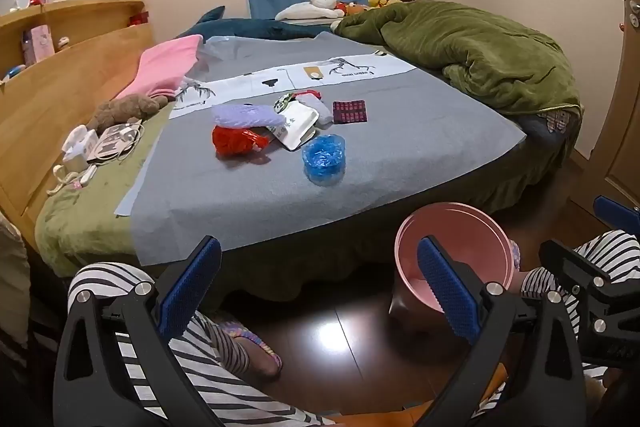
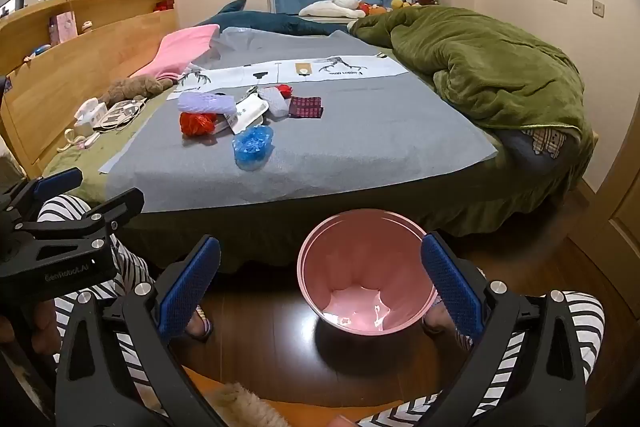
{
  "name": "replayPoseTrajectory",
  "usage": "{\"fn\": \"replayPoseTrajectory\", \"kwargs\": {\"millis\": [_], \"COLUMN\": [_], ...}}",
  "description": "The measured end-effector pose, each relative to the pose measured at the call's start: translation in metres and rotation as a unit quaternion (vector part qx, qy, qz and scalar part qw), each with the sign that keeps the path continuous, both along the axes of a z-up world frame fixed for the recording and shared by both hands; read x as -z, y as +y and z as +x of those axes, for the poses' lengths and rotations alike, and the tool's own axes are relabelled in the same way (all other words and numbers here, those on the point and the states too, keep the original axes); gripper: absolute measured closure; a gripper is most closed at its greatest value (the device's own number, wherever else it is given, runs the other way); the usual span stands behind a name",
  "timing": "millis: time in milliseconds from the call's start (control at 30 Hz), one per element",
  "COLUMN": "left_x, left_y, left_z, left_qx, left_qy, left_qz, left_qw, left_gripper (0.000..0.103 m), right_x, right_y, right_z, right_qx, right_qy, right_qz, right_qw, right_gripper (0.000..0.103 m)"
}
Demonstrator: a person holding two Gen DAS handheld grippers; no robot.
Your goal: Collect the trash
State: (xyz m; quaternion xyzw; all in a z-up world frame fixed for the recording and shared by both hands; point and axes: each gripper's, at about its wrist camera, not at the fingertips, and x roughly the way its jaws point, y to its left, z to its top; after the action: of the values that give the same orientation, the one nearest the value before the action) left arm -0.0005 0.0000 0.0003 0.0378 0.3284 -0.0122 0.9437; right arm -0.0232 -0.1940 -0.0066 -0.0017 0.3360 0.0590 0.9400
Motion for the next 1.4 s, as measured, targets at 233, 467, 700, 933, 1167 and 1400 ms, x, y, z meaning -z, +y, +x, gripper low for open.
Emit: {"fn": "replayPoseTrajectory", "kwargs": {"millis": [233, 467, 700, 933, 1167, 1400], "left_x": [-0.0017, -0.0004, -0.0008, -0.0038, -0.0004, -0.0019], "left_y": [0.0015, -0.0018, -0.0007, -0.0001, -0.0011, -0.0025], "left_z": [-0.0018, -0.0011, -0.0007, -0.0012, -0.0003, -0.0019], "left_qx": [-0.002, -0.001, 0.002, 0.002, 0.002, 0.001], "left_qy": [0.001, 0.001, 0.003, 0.002, 0.003, 0.002], "left_qz": [-0.002, 0.002, 0.001, 0.001, 0.0, 0.001], "left_qw": [1.0, 1.0, 1.0, 1.0, 1.0, 1.0], "left_gripper": [0.008, 0.008, 0.008, 0.008, 0.008, 0.008], "right_x": [-0.0006, 0.0002, 0.0001, 0.0005, -0.002, 0.0017], "right_y": [-0.0006, -0.0008, -0.0004, -0.0006, 0.0027, -0.0014], "right_z": [0.0004, 0.0009, -0.0012, -0.0009, -0.0014, -0.0002], "right_qx": [0.0, 0.001, 0.001, 0.001, 0.001, 0.001], "right_qy": [-0.001, 0.0, 0.002, 0.002, 0.003, 0.004], "right_qz": [0.0, 0.0, 0.0, 0.0, 0.0, 0.0], "right_qw": [1.0, 1.0, 1.0, 1.0, 1.0, 1.0], "right_gripper": [0.005, 0.005, 0.005, 0.005, 0.005, 0.005]}}
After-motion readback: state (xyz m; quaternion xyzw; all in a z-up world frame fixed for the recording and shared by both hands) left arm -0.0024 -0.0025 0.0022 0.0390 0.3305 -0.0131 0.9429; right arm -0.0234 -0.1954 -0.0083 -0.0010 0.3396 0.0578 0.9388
